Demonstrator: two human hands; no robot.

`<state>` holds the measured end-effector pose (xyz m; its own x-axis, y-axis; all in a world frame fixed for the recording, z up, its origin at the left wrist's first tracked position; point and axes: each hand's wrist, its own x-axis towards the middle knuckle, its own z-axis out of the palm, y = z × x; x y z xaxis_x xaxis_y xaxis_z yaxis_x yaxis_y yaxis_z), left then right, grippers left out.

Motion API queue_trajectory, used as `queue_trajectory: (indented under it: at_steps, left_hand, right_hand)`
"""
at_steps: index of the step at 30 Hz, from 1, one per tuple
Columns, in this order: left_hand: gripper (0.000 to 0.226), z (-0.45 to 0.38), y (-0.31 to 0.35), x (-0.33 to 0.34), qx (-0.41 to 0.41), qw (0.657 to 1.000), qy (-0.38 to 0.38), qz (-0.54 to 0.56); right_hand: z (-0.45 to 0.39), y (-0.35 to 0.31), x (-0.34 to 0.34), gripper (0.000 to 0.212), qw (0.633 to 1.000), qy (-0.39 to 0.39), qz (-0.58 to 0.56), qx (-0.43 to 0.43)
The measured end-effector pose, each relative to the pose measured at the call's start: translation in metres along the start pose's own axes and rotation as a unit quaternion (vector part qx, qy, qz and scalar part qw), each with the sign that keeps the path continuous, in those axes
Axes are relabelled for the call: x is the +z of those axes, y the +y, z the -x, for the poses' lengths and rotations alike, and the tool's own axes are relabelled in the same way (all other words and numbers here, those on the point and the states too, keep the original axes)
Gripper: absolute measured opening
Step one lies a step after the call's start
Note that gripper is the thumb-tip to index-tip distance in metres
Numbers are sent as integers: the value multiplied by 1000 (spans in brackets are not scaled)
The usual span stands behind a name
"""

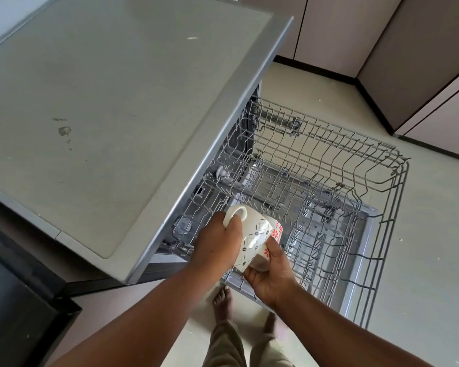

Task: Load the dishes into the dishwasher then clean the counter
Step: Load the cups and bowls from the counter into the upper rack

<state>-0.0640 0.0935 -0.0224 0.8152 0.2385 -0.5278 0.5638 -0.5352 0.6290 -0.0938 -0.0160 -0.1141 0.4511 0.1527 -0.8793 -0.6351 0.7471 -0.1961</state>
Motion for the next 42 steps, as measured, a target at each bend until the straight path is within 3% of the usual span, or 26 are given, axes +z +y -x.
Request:
queue_trajectory:
  at_steps: [7,11,18,20,23,26,28,32,34,37,39,42]
  left_hand:
    - [42,15,24,16,47,999,19,6]
    - [49,19,32,21,21,999,9,34]
    - [78,28,11,27,19,990,-86,114]
    - [85,29,-3,24,4,985,-123,122]
    - [91,33,-19,20,-8,974,-148,174]
    - [85,32,-27,16,-19,959,-100,263]
    - [79,25,-31,12,-45,946,-56,317]
    - [58,-1,-45,2,-81,956,79,269]
    - [62,-16,-53,0,-92,970,127,185]
    - [66,-32,-60,2,-79,991,107,28]
    - [73,-40,-65,4,-50,990,79,-107]
    - [83,-50,-72,11,-21,971,62,-230]
  right_hand:
    - [-2,-21,16,38,999,-3,-25,-21]
    - [-7,-39,13,58,999,44,-13,-22]
    - [-8,-43,6,82,989,127,59,-47]
    - [-17,-39,1,103,987,131,87,-36]
    - [-33,-27,-6,103,988,109,113,-5]
    - [-30,-25,-5,81,983,98,152,5]
    - [-16,-33,0,81,966,128,224,-4]
    - [-2,-60,-8,81,937,127,325,-2]
    - [-1,-66,-14,95,902,112,416,-9]
    - [0,-64,-19,107,822,91,559,-62]
    - [3,-58,-16,100,737,87,662,-109]
    - [13,-48,-9,94,574,72,799,-161]
